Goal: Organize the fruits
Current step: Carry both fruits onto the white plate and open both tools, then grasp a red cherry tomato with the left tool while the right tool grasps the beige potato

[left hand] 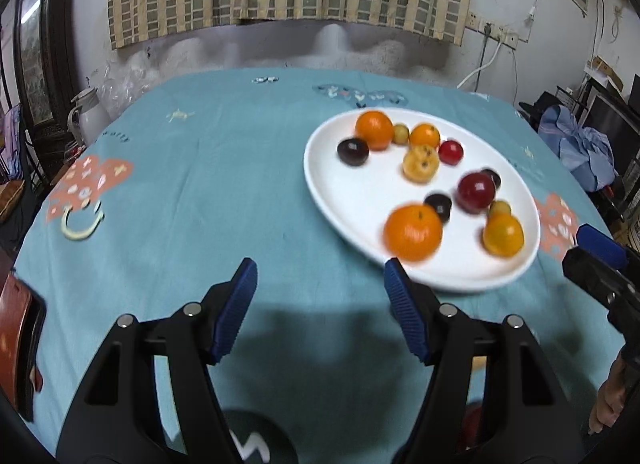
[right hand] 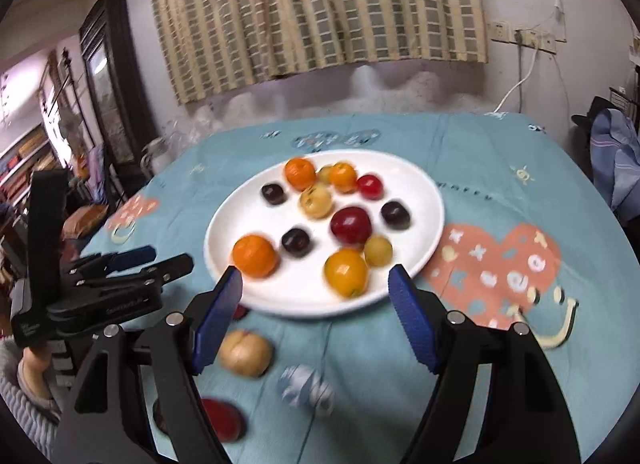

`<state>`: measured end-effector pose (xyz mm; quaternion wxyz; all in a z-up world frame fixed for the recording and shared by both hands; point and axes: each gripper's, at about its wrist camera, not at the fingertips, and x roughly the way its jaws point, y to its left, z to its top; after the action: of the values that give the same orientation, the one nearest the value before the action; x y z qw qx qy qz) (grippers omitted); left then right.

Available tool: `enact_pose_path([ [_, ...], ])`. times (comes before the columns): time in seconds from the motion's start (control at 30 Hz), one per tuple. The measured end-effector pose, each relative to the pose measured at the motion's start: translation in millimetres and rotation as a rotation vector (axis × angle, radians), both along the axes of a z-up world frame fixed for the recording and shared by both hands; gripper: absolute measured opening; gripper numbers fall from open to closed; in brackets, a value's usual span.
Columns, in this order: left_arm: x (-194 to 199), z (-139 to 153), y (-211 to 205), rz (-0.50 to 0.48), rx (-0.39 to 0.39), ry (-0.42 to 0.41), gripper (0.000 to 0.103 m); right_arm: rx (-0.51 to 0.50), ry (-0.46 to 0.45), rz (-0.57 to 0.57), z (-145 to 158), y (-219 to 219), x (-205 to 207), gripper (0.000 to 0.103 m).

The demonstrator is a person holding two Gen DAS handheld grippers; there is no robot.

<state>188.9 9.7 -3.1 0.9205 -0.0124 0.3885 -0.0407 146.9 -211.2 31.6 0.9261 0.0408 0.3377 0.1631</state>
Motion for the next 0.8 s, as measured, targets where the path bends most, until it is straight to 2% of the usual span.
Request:
enact_pose_path([
  [0.27, -11, -14, -24, -0.082, 0.047, 0.020, 0.067, -0.074, 0.061, 0.147, -23, 29, -21, 0.076],
  [0.37, -7, -20, -30, -0.083, 0.089, 0.024, 0.068, -0.117, 0.075, 0.154, -32, 36, -19, 0.075],
  [0.57, 0, -17, -31, -0.088, 0.063, 0.019, 0.068, -0.130, 0.104, 0.180, -39, 41, -20, 0.075],
  [0.7, -3, -15, -39, -0.143, 0.058, 0.020, 0.068, -0.138, 0.103, 0.195, -39, 44, -21, 0.075],
  [0.8, -5, -18, -52, -0.180, 0.105, 0.008, 0.069, -0.136, 0.107, 0.194, -39, 44, -20, 0.075],
])
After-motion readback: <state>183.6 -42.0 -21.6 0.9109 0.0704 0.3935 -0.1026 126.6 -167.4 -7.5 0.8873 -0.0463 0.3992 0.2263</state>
